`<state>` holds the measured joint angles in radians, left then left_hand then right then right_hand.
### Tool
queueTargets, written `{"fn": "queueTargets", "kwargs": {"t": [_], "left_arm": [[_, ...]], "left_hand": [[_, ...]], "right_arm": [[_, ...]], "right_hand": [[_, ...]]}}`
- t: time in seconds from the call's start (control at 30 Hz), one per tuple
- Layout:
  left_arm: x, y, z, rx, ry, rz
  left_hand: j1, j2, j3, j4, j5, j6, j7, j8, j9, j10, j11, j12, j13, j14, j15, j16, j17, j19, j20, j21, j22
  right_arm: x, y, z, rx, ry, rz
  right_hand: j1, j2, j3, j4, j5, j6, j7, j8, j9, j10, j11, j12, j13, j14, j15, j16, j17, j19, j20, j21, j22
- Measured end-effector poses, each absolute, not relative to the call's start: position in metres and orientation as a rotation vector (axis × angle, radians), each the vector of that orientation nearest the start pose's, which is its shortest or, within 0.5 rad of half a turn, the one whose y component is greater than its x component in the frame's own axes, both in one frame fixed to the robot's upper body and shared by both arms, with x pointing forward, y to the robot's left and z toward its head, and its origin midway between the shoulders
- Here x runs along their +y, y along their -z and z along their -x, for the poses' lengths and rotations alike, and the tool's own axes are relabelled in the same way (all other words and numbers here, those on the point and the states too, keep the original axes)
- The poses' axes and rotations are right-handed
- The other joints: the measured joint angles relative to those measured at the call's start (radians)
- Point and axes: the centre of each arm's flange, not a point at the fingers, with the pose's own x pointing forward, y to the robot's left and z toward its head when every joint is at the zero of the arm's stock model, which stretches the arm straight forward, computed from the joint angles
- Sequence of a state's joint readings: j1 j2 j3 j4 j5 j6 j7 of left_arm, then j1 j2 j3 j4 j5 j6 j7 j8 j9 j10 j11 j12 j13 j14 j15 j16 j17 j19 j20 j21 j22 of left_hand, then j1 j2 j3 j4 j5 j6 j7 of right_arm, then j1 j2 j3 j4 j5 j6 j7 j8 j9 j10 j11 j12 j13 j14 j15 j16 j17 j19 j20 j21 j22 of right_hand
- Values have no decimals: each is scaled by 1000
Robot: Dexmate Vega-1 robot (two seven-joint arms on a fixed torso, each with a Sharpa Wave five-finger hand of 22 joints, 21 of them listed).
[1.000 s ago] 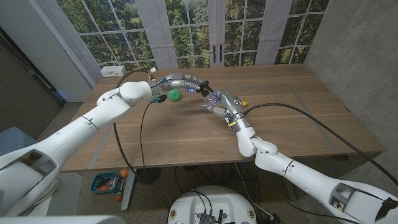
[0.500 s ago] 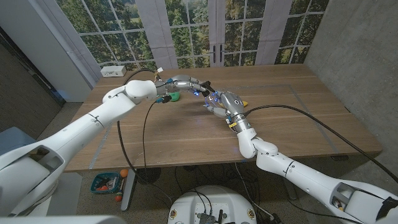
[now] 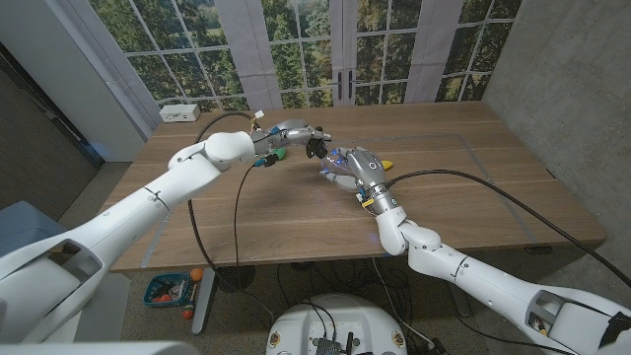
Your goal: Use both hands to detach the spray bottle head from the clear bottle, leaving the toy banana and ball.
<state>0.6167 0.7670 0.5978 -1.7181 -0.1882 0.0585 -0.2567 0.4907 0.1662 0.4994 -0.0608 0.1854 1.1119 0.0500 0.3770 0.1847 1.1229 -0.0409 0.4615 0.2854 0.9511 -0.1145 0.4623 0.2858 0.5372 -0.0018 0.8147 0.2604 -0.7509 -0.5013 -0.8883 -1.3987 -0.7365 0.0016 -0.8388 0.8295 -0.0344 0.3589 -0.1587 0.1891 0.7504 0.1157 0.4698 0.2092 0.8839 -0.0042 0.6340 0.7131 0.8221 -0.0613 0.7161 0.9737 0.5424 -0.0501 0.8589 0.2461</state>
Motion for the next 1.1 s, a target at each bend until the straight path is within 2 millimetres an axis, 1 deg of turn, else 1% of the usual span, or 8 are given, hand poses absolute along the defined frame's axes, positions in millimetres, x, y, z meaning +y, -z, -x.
{"fn": "queueTargets", "kwargs": {"t": [0.07,0.13,0.27,0.33,0.43,0.5,0.77,1.1], "left_arm": [[183,-74,-592,-608,506,-836],[183,-74,-590,-615,496,-827],[191,-78,-585,-637,454,-821],[192,-77,-583,-642,447,-832],[197,-77,-579,-652,432,-859],[199,-78,-575,-665,422,-881],[197,-81,-555,-714,401,-968],[207,-83,-555,-690,278,-1111]], "left_hand": [[-4,5,7,6,-5,8,10,5,1,-2,-5,2,12,5,-2,0,5,1,0,12,7],[-27,-9,13,-9,-9,-59,37,-40,16,-77,-4,-34,29,-40,-1,-34,5,-59,8,11,7],[-77,-99,-2,-89,-9,-584,-7,-190,7,-484,12,-206,22,-356,40,-160,-9,-294,38,-53,-21],[-66,-150,-13,-106,-9,-837,-69,-204,1,-704,23,-259,13,-492,61,-211,-15,-389,60,-88,-41],[-46,-206,-34,-112,-9,-1108,-223,-204,1,-895,17,-278,3,-621,71,-250,-21,-467,75,-122,-55],[-40,-241,-50,-112,-9,-1183,-254,-204,1,-960,13,-281,-2,-671,73,-261,-26,-487,75,-135,-59],[7,-328,-87,-116,35,-1274,-266,-190,1,-1053,24,-276,-14,-766,75,-273,-46,-492,70,-149,-65],[207,-275,-118,-98,88,-976,-259,-104,3,-850,-75,-204,-59,-646,74,-222,-93,-327,33,-129,-70]], "right_arm": [[-105,78,-593,-1151,243,1155],[-107,78,-593,-1148,249,1150],[-116,81,-596,-1117,272,1145],[-117,78,-596,-1120,280,1136],[-119,79,-596,-1114,285,1126],[-121,78,-596,-1110,288,1117],[-126,75,-597,-1080,277,1091],[-137,67,-590,-1101,325,1065]], "right_hand": [[0,0,0,0,0,0,0,0,0,0,0,0,0,0,0,0,2,0,0,0,0],[0,0,0,0,4,0,0,-3,0,-4,-4,0,0,0,0,-1,3,0,0,5,-3],[0,0,0,0,4,0,0,-3,0,-4,-4,0,0,0,0,-1,6,0,0,8,-5],[0,0,0,0,4,0,0,-1,0,-4,-4,0,0,0,0,-2,10,0,0,12,-5],[0,0,0,0,4,0,0,0,0,-4,-4,0,0,0,0,-8,12,0,0,16,-5],[7,-7,0,0,4,0,0,0,0,-4,-4,-5,2,0,0,-8,15,-1,-1,16,-5],[11,-11,0,0,4,4,-4,0,0,-4,-4,-9,10,0,0,-21,23,-10,1,23,-9],[10,-10,0,0,4,2,-6,0,0,-4,-4,-12,16,0,0,-32,29,-22,0,33,-9]]}}
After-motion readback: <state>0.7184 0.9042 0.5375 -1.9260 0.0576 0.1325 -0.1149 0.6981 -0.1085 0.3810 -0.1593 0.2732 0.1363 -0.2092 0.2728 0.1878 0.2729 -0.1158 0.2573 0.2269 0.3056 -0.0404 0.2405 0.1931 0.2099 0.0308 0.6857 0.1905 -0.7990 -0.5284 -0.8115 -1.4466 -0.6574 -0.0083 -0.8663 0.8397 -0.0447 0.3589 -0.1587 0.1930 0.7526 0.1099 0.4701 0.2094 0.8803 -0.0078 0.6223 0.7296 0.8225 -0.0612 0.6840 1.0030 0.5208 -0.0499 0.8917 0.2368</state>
